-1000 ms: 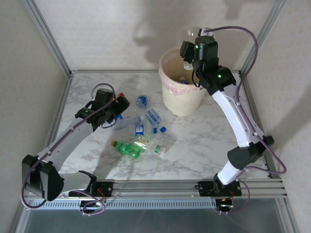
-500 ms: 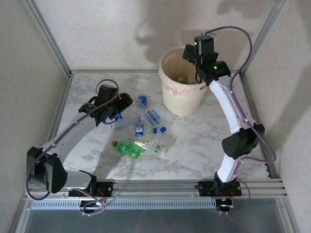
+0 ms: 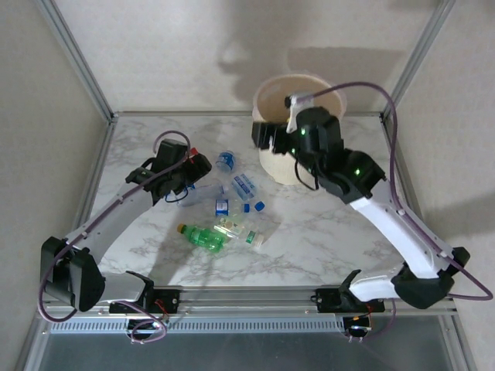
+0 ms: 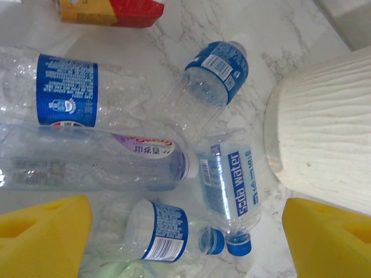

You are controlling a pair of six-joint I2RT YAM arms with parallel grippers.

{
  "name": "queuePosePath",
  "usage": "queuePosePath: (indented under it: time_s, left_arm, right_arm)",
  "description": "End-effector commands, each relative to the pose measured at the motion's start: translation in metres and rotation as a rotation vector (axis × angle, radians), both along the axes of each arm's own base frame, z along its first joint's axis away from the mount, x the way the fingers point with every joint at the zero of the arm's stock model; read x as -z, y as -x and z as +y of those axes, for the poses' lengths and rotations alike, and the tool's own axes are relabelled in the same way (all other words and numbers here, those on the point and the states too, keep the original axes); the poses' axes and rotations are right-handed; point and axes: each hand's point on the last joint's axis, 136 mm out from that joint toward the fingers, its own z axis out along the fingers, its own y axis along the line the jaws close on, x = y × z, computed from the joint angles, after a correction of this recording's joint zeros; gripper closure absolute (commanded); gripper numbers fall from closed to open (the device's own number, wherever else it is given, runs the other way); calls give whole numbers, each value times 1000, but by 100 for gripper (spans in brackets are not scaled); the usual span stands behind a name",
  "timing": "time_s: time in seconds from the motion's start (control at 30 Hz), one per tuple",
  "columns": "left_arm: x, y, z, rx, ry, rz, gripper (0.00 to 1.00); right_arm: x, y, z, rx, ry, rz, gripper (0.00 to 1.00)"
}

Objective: Put the plastic bottles in the bin

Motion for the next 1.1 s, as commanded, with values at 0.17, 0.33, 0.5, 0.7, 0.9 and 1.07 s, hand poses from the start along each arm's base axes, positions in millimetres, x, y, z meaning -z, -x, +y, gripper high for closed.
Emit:
queuePosePath:
  time_s: [0.17, 0.33, 0.5, 0.7, 0.9, 1.07]
  left_arm:
    - [23, 58, 45, -106, -153, 154, 21]
    - [62, 100, 51, -152, -102, 259, 23]
    - [104, 130, 45, -212, 10, 329, 24]
    - [112, 124, 46, -310, 81, 293, 23]
    - [115, 111, 40, -344, 111, 294, 25]
    - [116, 110, 42, -328, 48, 333, 25]
  right_arm:
    - [91, 42, 47, -149, 43, 192, 14]
    - [119, 50, 61, -181, 88, 243, 14]
    - [128, 51, 70, -205, 128, 256, 13]
    - [130, 53, 82, -236, 132, 268, 13]
    - [134, 58, 86, -239, 141, 279, 14]
    - [132, 60, 82, -219, 139, 274, 14]
